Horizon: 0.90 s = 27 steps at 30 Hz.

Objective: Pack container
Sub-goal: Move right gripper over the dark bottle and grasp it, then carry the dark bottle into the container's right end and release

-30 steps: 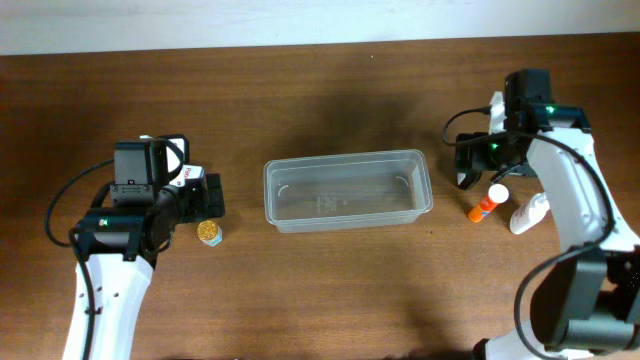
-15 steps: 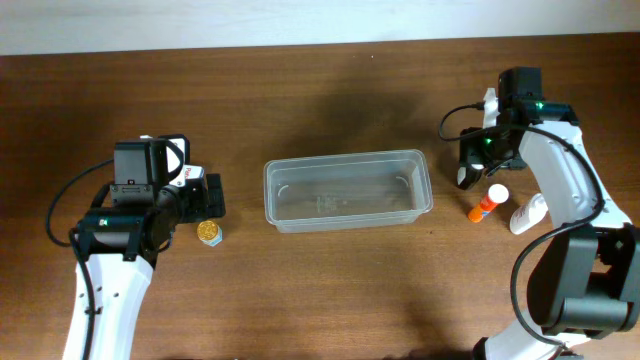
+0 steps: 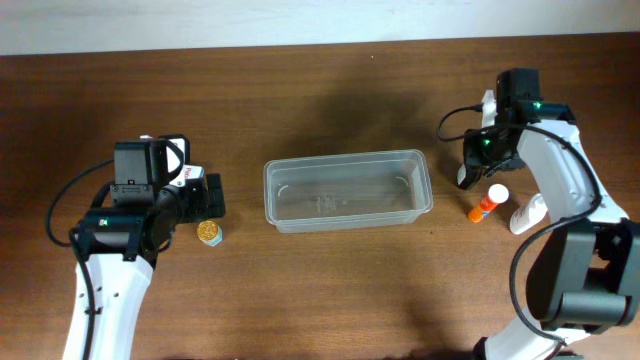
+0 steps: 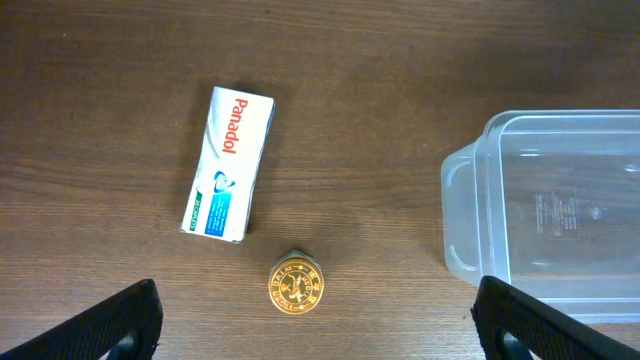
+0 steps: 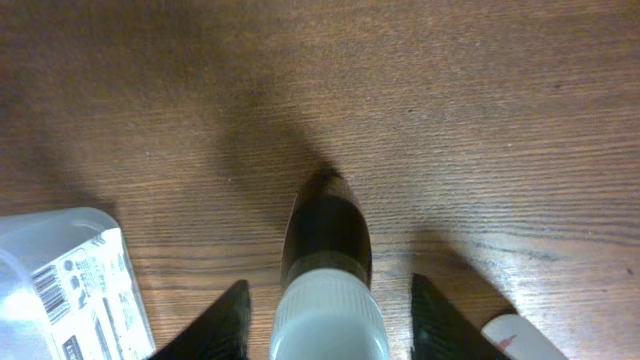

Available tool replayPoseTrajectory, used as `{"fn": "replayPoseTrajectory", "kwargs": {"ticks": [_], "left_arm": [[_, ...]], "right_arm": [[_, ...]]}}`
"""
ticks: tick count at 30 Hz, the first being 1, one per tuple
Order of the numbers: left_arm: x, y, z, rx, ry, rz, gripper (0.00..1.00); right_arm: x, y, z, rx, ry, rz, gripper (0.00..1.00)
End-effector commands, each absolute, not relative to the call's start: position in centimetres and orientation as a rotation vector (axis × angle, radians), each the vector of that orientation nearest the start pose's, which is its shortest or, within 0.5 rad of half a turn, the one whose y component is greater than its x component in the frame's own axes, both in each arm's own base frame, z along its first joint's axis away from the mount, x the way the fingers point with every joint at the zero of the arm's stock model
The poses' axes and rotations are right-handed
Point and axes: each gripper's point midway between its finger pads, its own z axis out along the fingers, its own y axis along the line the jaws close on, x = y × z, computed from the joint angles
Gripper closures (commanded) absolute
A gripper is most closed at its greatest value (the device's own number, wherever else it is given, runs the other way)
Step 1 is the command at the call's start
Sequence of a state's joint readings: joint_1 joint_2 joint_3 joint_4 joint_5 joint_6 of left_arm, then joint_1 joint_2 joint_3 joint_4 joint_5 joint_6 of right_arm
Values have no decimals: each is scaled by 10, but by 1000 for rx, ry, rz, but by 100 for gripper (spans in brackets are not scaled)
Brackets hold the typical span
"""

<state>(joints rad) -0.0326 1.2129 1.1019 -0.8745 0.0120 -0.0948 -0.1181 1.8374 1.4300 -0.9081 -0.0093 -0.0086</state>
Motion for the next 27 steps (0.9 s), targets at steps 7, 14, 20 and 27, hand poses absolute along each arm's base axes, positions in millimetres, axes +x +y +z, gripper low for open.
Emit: {"fn": "replayPoseTrajectory", "kwargs": {"ticks": [7, 14, 20, 27], "left_arm": [[317, -16, 197, -72, 2534, -83, 0], [317, -16, 197, -72, 2534, -83, 0], [317, -16, 197, -72, 2533, -84, 0], [317, -16, 197, -72, 2534, -83, 0]], "right_arm": [[403, -46, 86, 153, 2878, -4, 71], [406, -46, 91, 150, 2864, -4, 78], [413, -37, 139, 113, 2789, -5, 78], [391, 20, 219, -80, 2717, 34, 79]]}}
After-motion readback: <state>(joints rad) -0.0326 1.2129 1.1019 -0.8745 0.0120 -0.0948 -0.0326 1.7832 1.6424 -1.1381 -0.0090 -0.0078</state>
